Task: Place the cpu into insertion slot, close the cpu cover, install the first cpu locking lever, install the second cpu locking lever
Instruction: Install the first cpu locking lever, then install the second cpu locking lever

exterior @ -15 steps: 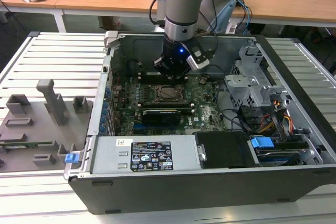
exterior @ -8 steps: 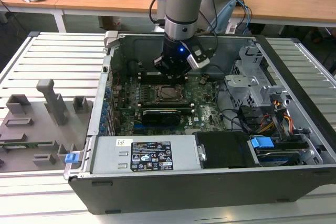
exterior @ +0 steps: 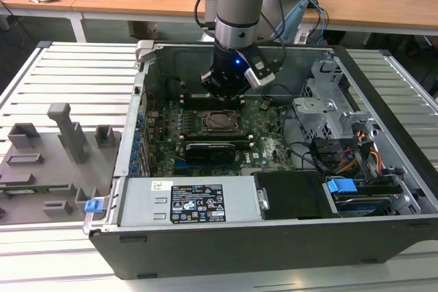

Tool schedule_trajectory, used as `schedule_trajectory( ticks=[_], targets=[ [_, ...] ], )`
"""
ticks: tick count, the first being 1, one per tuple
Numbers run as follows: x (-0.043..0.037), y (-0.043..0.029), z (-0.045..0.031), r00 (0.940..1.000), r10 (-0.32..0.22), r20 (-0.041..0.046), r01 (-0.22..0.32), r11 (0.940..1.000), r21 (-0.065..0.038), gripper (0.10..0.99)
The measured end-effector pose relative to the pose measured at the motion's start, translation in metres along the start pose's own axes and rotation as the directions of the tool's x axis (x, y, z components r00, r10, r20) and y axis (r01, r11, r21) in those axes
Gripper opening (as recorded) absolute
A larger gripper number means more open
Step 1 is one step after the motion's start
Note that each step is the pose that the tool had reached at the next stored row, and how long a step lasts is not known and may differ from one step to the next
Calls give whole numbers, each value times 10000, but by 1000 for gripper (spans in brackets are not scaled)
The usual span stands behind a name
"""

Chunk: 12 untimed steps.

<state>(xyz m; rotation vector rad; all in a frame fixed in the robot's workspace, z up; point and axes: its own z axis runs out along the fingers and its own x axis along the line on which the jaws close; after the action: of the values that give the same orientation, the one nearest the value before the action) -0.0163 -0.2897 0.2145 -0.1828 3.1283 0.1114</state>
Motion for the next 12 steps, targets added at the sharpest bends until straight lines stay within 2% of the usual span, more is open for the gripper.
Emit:
schedule_trajectory(
  ticks=[12],
  targets=[
    [4,-46,-4,10000,1,-1,-1,10000,2,106]
  ],
)
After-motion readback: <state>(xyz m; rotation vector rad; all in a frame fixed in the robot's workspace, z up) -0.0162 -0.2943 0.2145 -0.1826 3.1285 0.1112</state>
